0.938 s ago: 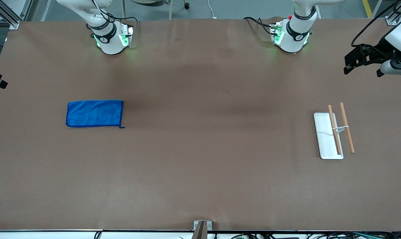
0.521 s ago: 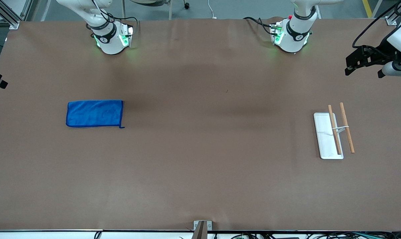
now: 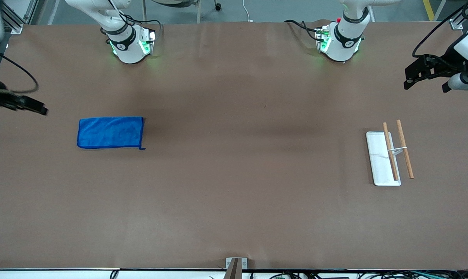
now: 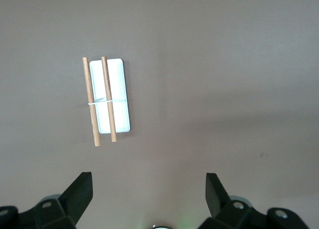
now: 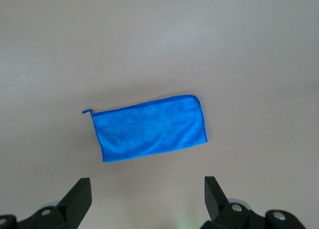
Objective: Right arm passes towel to left arm to hang
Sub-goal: 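Move the right gripper down over the blue towel's edge, then close the right gripper on the blue towel's edge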
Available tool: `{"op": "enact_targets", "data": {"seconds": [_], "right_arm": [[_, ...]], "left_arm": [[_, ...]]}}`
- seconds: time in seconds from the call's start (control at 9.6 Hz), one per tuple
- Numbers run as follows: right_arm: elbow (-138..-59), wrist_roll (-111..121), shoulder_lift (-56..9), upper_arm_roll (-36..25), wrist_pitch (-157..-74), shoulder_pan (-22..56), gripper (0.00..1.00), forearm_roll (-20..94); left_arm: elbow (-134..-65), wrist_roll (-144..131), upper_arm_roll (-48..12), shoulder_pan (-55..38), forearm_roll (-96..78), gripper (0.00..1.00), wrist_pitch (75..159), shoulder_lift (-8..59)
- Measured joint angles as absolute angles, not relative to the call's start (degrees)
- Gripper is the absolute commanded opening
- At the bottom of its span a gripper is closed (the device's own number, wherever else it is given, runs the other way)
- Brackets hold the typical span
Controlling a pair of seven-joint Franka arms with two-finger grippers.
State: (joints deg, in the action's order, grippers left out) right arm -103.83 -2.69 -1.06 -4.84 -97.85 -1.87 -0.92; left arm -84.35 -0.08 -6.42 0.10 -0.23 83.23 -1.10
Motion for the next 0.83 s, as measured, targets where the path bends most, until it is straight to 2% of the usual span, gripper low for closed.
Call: {"op": "enact_targets", "data": {"seconds": [0.42, 0.62, 0.83], "right_arm": [[-131.0, -2.5, -2.3, -4.9, -130.4, -0.9, 1.0, -1.7], [-139.9, -2.0, -3.1, -5.1, -143.4, -0.9, 0.98, -2.4], [-144.2, -1.7, -5.3, -5.1, -149.5, -0.9, 0.95, -2.7]], "left_arm": [[-84.1, -0.1, -6.8, -0.2, -0.2, 1.0, 83.2, -1.0], [-84.0, -0.1, -6.9, -0.2, -0.2, 1.0, 83.2, -1.0], [-84.0, -0.1, -6.9, -0.2, -0.2, 1.0, 83.2, -1.0]]}}
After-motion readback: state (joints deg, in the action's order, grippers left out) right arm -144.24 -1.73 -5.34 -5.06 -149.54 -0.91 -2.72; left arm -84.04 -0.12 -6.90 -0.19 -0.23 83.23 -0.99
